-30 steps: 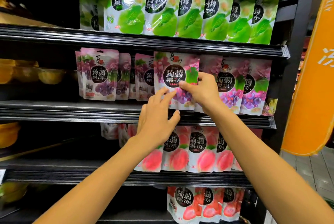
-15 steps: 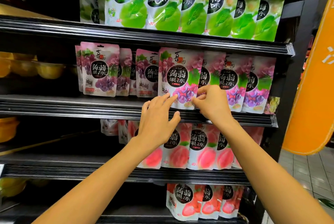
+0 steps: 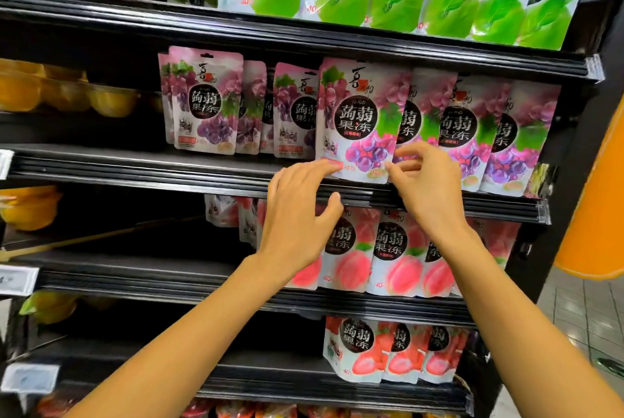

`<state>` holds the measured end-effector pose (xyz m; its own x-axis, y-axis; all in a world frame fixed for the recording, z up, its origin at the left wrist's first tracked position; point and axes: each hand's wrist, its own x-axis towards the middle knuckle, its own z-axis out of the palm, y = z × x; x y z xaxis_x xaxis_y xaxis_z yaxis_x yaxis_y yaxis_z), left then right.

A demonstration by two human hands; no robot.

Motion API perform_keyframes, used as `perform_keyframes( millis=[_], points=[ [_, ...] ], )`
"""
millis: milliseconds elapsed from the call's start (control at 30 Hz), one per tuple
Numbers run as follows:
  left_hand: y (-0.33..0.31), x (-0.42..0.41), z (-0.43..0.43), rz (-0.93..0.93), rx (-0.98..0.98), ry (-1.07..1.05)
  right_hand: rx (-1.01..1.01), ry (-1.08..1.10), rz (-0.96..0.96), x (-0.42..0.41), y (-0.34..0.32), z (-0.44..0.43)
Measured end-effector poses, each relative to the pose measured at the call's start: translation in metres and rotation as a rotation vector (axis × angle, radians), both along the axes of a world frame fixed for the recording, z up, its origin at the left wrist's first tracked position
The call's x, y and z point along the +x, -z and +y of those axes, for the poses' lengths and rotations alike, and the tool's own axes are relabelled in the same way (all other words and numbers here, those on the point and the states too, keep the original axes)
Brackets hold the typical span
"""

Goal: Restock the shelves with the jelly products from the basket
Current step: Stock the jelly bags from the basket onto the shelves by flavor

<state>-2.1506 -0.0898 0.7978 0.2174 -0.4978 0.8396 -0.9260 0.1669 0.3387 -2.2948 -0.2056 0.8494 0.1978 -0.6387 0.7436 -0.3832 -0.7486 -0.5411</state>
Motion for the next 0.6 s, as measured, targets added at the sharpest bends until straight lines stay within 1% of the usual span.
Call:
perform_keyframes(
  millis=[67,200,267,333,467,533,600],
  points=[
    [0.009,0.005,0.012,0.074,-0.037,0.028,0.000,0.014,-0.031,0.002,0.006,0.007],
    [0.041,0.021,0.041,0.263,-0.034,0.110,-0.029,0.062,-0.065,0.009,0.032,0.029],
    [0.067,0.034,0.061,0.346,0.016,0.118,-0.027,0.063,-0.065,0.016,0.057,0.046],
    [0.099,0.048,0.081,0.430,0.097,0.129,0.021,0.006,-0.029,0.025,0.087,0.066],
    [0.193,0.086,0.131,0.567,0.304,0.125,0.297,-0.113,0.074,0.050,0.192,0.115],
    [0.253,0.106,0.159,0.660,0.454,0.106,0.515,-0.148,0.154,0.065,0.261,0.145],
    [0.312,0.125,0.188,0.766,0.581,0.088,0.724,-0.171,0.286,0.080,0.328,0.177]
  ],
)
